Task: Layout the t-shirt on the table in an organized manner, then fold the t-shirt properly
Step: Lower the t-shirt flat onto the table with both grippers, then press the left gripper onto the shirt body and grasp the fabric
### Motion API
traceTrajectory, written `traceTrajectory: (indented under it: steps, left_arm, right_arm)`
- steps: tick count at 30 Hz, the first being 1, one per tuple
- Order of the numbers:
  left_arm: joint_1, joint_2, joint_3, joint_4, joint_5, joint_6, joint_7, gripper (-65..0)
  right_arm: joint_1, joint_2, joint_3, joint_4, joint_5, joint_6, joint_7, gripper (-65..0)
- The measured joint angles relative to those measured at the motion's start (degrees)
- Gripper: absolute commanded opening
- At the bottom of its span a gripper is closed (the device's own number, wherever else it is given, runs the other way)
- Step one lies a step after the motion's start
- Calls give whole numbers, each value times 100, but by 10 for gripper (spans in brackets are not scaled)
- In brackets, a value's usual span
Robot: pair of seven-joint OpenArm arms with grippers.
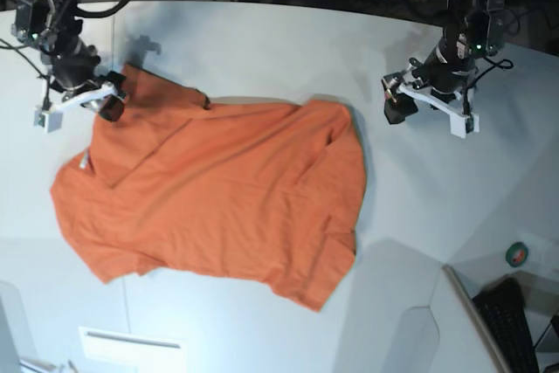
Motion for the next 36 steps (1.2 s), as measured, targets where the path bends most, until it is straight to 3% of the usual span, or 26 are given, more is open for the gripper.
traceTrajectory:
  steps: [3, 8, 10, 11, 14, 18, 22, 31, 36]
  left_arm:
    - [39, 284, 551, 619, 1513, -61, 52, -100]
    - [-125, 1132, 1038, 1093, 3930, -151, 129, -102]
    - [-372, 1480, 1069, 1067, 4959, -63, 706, -102]
    - [-616, 1650, 1145, 997, 5396, -72, 1255, -102]
    - [-1410, 1875, 1755, 544, 6227, -157, 2170, -102]
    - [-2157, 1871, 2592, -109, 6223, -149, 2632, -102]
    - [-2702, 1851, 2898, -1088, 6227, -144, 2752, -102]
    - [-3451, 2081, 2920, -2378, 6236, -142, 2710, -102]
    - [-3639, 2247, 2892, -2979, 6216, -153, 2339, -102]
  right_arm:
    - [-13, 0, 83, -229, 120, 98, 2, -342]
    - [-46, -11, 52, -251, 140, 103, -31, -342]
    - [-85, -11, 46, -243, 157, 103, -33, -342]
    - [-101, -9, 48, -243, 155, 103, -37, -342]
    - [-120, -4, 72, -245, 140, 103, -37, -344]
    - [-105, 2, 70, -245, 155, 103, -15, -344]
    - [-109, -4, 70, -247, 157, 103, -26, -344]
    - [-109, -11, 68, -247, 157, 103, -17, -344]
    - [-107, -11, 52, -247, 155, 103, -20, -344]
